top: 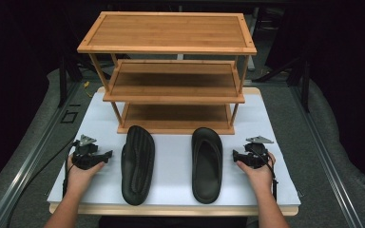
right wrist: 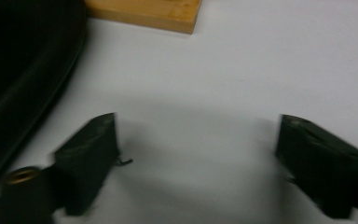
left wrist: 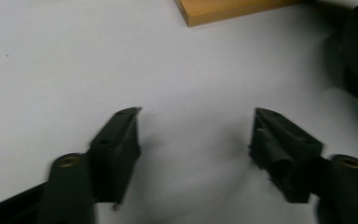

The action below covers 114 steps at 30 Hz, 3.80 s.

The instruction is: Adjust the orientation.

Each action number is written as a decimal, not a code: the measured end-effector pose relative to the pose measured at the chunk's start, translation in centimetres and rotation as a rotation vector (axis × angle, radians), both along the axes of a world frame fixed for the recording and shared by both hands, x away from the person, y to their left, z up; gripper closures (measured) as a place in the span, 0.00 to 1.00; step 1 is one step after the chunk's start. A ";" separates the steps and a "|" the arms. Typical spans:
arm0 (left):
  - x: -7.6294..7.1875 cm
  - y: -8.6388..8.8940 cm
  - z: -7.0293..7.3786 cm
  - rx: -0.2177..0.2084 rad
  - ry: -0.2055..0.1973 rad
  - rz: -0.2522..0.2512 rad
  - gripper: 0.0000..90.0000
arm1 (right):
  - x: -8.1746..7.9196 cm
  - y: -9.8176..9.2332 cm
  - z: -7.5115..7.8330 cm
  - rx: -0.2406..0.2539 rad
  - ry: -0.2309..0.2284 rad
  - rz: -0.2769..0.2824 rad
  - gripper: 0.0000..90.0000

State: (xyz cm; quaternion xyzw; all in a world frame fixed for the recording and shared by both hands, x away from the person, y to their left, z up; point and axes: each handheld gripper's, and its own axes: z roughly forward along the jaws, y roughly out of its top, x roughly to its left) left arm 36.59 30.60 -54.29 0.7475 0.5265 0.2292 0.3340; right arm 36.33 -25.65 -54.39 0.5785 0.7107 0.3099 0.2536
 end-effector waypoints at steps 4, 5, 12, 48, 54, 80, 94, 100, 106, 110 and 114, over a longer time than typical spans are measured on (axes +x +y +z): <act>-1.3 -0.8 1.3 -0.034 -0.056 -0.017 0.38 | -1.0 0.5 0.9 0.021 -0.068 0.041 0.38; -1.8 -1.0 1.7 -0.087 -0.059 -0.021 0.38 | -1.5 0.9 1.3 0.048 -0.091 0.059 0.40; -2.6 -2.0 2.0 -0.139 -0.047 -0.064 0.44 | -2.5 2.1 2.0 0.044 -0.123 0.100 0.40; -3.5 -3.7 3.5 -0.217 -0.050 -0.188 0.56 | -2.3 1.2 1.7 0.100 -0.123 0.044 0.41; -3.7 -4.0 4.0 -0.237 -0.070 -0.211 0.56 | -2.3 1.2 1.7 0.106 -0.121 0.039 0.41; -3.5 -8.8 6.1 -0.373 -0.135 -0.267 0.52 | -2.3 1.3 1.6 0.143 -0.123 0.039 0.41; -3.2 -15.8 6.3 -0.341 -0.139 -0.349 0.56 | -2.2 1.0 1.5 0.160 -0.105 0.031 0.41; -2.7 -17.6 5.4 -0.364 -0.116 -0.382 0.56 | -2.2 0.9 1.4 0.162 -0.097 0.037 0.41; -2.6 -18.1 4.9 -0.375 -0.111 -0.392 0.56 | -2.2 0.9 1.4 0.165 -0.097 0.037 0.41; -3.0 -17.9 4.8 -0.368 -0.111 -0.388 0.53 | -2.1 0.9 1.3 0.172 -0.109 0.033 0.41; -3.2 -17.4 4.1 -0.329 -0.094 -0.374 0.53 | -2.1 0.9 1.3 0.170 -0.104 0.033 0.41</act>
